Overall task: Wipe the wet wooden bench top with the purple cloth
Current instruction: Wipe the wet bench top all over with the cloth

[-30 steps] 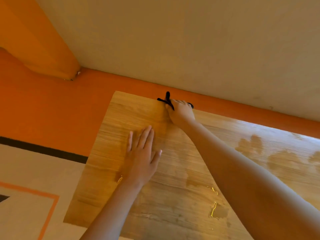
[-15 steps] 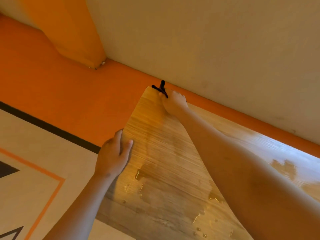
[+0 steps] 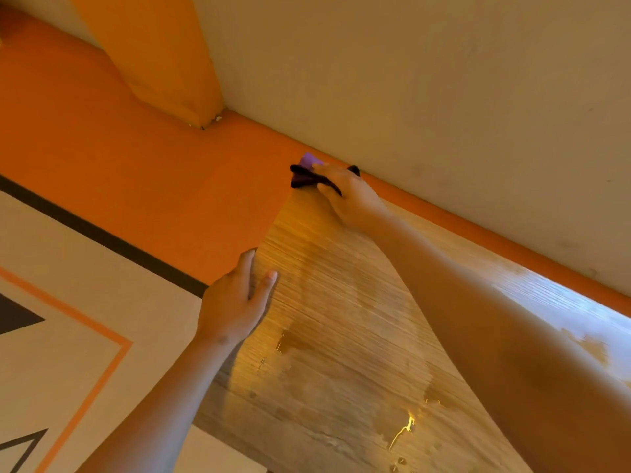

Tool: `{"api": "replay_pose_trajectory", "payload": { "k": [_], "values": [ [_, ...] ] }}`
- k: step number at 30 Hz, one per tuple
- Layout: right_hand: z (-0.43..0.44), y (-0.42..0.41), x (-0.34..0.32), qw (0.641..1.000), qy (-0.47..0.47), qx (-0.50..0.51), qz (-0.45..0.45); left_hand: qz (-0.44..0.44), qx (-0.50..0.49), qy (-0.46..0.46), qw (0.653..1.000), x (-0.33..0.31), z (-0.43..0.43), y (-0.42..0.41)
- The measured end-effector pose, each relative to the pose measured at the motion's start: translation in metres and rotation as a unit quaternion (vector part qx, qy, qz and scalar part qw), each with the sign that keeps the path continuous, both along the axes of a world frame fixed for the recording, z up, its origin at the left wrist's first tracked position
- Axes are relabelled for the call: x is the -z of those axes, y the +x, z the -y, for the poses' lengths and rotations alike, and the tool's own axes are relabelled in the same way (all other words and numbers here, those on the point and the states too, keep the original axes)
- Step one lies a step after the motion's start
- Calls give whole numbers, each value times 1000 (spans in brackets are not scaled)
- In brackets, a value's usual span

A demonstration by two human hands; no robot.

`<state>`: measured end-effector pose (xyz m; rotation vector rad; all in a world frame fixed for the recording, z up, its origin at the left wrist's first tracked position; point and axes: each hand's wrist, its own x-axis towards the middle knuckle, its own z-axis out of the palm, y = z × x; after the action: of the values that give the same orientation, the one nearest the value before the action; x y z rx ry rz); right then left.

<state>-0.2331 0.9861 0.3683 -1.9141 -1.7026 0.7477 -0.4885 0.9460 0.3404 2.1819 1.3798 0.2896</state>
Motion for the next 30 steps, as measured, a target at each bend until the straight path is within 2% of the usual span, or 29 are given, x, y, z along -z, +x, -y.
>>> {"api": "replay_pose_trajectory", "payload": {
  "k": [4,7,9,12,15,24,30],
  "values": [
    [45,10,3,987,18,-113,114,79,10,-36,996,7,0,-4],
    [75,10,-4,968,-28,-177,175,122,18,-98,988,6,-2,-11],
    [81,6,-10,962,-65,-174,202,81,5,-96,992,-1,3,-18],
    [66,-6,-15,976,-37,-95,194,2,-21,-73,997,-4,16,-30],
    [43,-19,2,963,-70,-76,250,-40,-32,-55,997,1,23,-35],
    [7,-43,20,949,-81,-40,302,-58,-40,-27,997,2,22,-34],
    [65,-123,22,948,-32,-141,285,-30,-52,-35,998,-1,24,-32]
  ]
}}
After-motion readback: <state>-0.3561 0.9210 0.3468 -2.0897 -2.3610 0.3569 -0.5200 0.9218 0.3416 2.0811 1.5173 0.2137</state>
